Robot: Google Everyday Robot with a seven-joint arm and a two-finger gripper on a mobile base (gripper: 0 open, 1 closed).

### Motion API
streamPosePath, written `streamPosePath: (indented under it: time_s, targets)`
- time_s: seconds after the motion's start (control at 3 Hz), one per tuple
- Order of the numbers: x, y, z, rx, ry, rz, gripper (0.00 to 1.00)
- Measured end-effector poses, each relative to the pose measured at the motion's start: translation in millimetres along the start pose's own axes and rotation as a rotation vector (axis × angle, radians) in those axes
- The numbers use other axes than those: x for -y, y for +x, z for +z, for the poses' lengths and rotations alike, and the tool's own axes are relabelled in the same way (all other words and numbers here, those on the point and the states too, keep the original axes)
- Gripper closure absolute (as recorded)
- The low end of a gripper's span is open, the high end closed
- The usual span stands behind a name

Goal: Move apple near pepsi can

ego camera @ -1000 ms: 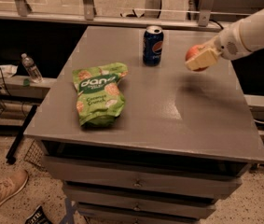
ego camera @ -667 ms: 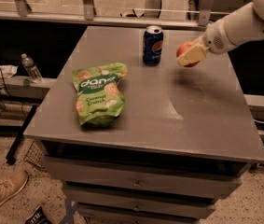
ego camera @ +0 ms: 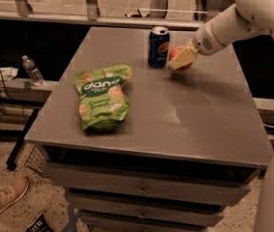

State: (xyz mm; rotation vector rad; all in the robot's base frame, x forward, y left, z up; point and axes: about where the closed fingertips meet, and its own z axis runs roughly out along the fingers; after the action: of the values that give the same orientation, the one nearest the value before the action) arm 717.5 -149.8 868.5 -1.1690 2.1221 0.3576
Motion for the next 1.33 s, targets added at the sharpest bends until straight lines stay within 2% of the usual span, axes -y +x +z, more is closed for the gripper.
streamPosePath:
  time_s: [0.33,0.67,1.33]
  targets:
    - [-1.3,-4.4,15.9,-0.007,-0.019,-0.006,1.00]
    - [-2.4,-4.0,18.4,-0.009,-0.024,-0.006,0.82]
    - [-4.8,-3.6,24.9,-0.012,-0.034,-0.006,0.36]
